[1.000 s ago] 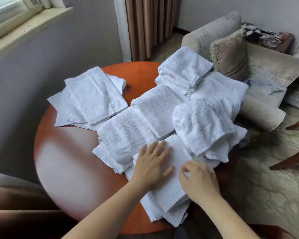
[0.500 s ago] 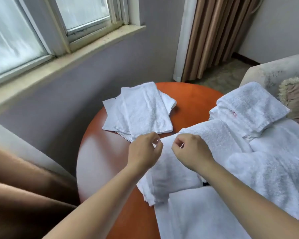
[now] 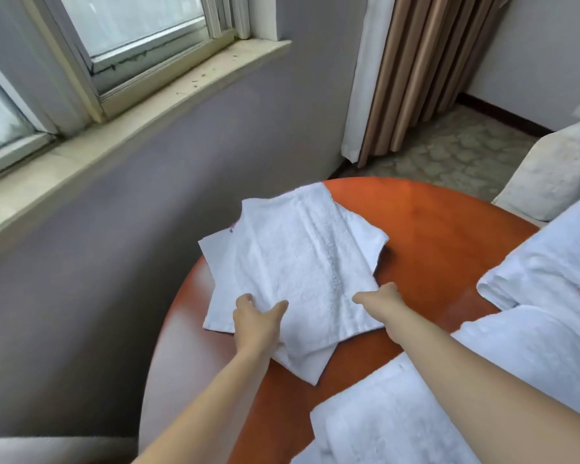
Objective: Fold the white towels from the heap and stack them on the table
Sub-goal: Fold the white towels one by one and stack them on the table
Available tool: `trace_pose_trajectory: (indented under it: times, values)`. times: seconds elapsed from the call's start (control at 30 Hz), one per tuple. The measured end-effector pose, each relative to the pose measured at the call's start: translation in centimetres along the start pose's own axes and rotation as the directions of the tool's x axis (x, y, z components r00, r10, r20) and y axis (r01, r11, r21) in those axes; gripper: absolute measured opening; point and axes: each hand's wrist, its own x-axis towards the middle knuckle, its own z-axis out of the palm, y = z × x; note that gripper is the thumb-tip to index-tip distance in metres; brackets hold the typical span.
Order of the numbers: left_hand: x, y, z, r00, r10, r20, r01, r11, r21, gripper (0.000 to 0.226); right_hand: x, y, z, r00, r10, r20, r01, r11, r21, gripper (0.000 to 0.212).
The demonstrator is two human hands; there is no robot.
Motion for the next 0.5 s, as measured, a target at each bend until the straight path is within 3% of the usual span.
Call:
trace_pose_trajectory:
  times: [0.17,0.23,0.3,0.37,0.4,0.43,0.5]
  values:
    - [0.5,-0.1,-0.4,0.998,0.008,0.061,-0.013,0.996,0.088,0.070,-0.2,0.3,-0.2,0.999,-0.038,0.011,0.037,0.998,0.055,0.031]
    - [-0.9,0.1,-0.8,0.985,0.167,0.052,-0.175,0.953,0.246,0.073,-1.6,-0.9,-0.8,0.993,-0.114,-0.004,0.113,0.985,0.133,0.017]
    - [-3.4,0.8,-1.1,0.895,0.415,0.161,-0.445,0.810,0.382,0.087,-4.0,-2.4,-1.3,0.982,-0.183,0.041,0.164,0.944,0.286,0.017]
    - [-6.3,1.6,-0.6,0.779,0.519,0.353,-0.627,0.646,0.435,0.101,-7.1,-3.8,-1.5,0.954,-0.272,0.125,0.196,0.884,0.424,0.017]
    - [-7.4,1.8,-0.2,0.749,0.553,0.364,-0.661,0.591,0.462,0.100,-8.6,-4.3,-1.6,0.934,-0.320,0.158,0.215,0.858,0.466,0.016]
    - [-8.2,2.0,0.0,0.741,0.606,0.290,-0.663,0.587,0.465,0.092,-10.2,-4.7,-1.8,0.913,-0.363,0.185,0.232,0.836,0.497,0.015]
    - [-9.3,2.7,-0.4,0.744,0.668,0.027,-0.619,0.674,0.403,0.056,-13.2,-4.8,-2.5,0.868,-0.428,0.251,0.241,0.806,0.540,0.018]
